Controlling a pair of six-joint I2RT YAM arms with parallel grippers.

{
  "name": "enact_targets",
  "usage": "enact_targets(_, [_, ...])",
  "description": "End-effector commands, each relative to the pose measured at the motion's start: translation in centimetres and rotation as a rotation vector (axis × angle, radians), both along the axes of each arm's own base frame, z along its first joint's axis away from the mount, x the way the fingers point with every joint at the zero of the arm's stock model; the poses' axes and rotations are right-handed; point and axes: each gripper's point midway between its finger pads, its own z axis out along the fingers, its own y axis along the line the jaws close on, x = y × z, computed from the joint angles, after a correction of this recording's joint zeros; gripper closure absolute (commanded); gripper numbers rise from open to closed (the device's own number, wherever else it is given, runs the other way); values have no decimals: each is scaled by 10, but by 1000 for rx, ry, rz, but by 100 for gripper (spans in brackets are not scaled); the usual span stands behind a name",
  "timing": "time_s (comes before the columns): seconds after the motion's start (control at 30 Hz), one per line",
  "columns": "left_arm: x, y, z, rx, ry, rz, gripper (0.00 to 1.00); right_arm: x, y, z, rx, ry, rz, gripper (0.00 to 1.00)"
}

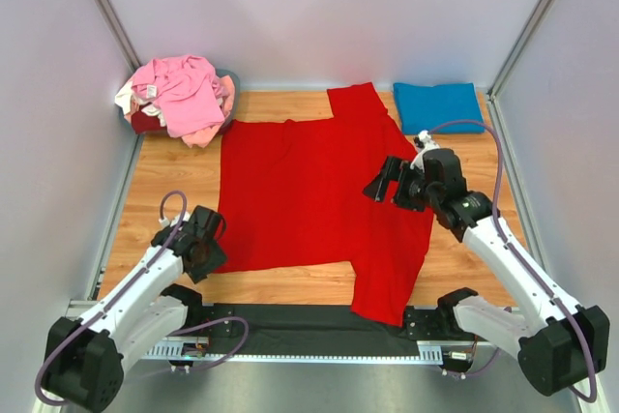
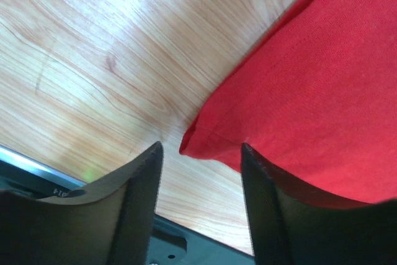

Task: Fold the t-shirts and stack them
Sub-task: Flatten the tshirt out

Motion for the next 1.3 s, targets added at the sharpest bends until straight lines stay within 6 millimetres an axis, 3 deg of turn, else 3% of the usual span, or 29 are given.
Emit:
enact_targets(0.0, [12, 3, 1, 25, -26, 14, 43, -10, -5, -15, -39, 26, 8, 0])
enact_targets(0.1, [18, -6, -8, -2, -19, -19, 59, -16, -15, -25, -61, 52, -36, 0])
enact_targets(0.13, [19, -9, -12, -16, -7, -18, 72, -19, -16, -27, -63, 63, -46, 0])
enact_targets(0.17, [19, -11, -13, -20, -3, -17, 78, -22, -18, -28, -69, 73, -52, 0])
enact_targets(0.3, [22, -10, -15, -13, -8, -15, 100, -49, -33, -46, -172, 186, -117, 0])
enact_targets(0.37, [23, -9, -12, -9, -23, -18, 100, -74, -36, -58, -266, 252, -121, 0])
enact_targets(0.43, [23, -5, -9, 1, -44, -13, 100, -103, -18, -65, -317, 260, -33, 0])
enact_targets(0.53, [24, -2, 1, 7, -86, -14, 100, -143, -13, -81, -414, 284, 20, 0])
enact_targets(0.6, [26, -2, 11, 2, -116, -21, 100, -167, -18, -91, -479, 305, 47, 0])
enact_targets(0.8, [30, 1, 29, 15, -164, -46, 100, -221, -6, -128, -510, 401, 205, 16])
enact_targets(1.0, [27, -3, 29, -12, -178, -68, 100, -235, -14, -168, -603, 444, 233, 29])
enact_targets(1.07, [28, -5, 29, -24, -187, -74, 100, -236, -10, -174, -587, 456, 233, 34])
enact_targets(1.27, [29, -6, 30, -28, -196, -80, 100, -238, -21, -196, -645, 470, 226, 45])
